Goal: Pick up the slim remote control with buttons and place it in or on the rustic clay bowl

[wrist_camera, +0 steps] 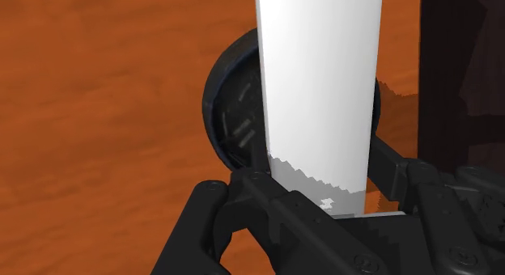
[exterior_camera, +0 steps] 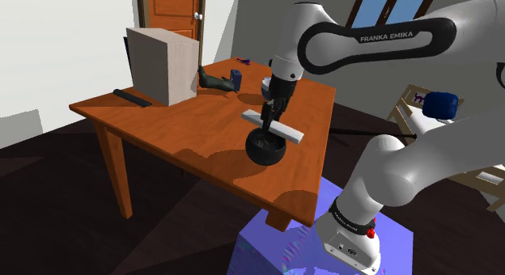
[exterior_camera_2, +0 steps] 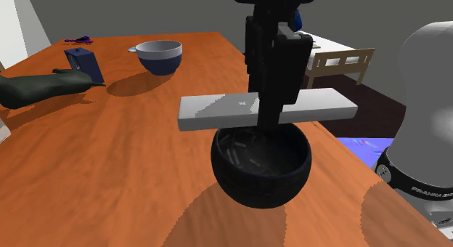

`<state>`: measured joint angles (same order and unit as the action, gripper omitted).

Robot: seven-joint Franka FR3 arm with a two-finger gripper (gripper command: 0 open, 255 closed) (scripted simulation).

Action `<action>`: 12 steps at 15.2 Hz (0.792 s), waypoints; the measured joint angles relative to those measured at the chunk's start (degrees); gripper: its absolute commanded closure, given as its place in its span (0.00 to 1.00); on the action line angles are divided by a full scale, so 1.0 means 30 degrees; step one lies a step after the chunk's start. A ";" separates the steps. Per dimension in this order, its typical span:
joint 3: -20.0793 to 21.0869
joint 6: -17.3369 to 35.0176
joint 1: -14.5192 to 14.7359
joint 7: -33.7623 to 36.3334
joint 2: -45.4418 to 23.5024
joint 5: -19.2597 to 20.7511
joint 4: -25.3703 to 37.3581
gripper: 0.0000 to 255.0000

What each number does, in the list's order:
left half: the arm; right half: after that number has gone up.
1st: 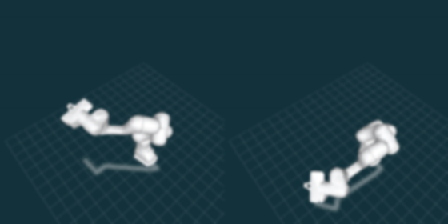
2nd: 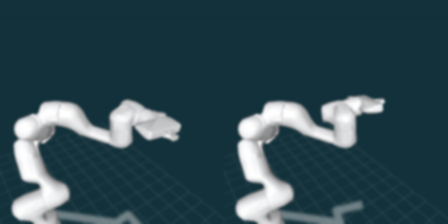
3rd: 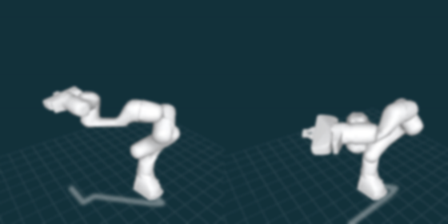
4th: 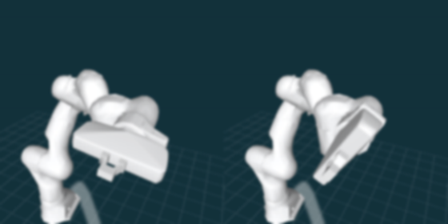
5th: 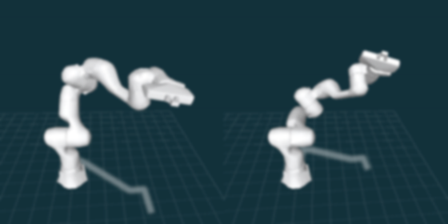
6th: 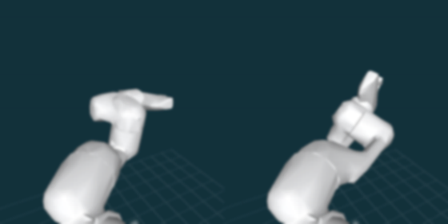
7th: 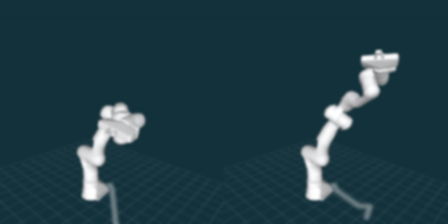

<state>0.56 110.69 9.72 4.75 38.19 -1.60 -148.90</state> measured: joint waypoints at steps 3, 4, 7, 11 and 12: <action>0.0032 0.0831 0.0020 0.0013 -0.0227 -0.0029 -0.0603 1.00; 0.0032 0.1108 0.0019 0.0005 -0.0298 -0.0031 -0.0808 1.00; 0.0059 0.1894 0.0039 0.0016 -0.0536 -0.0059 -0.1356 1.00; 0.0055 0.2138 0.0036 0.0002 -0.0530 -0.0053 -0.1505 1.00; 0.0053 0.2138 0.0035 0.0000 -0.0536 -0.0052 -0.1502 1.00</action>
<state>0.72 117.10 9.82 4.75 36.58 -1.76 -153.41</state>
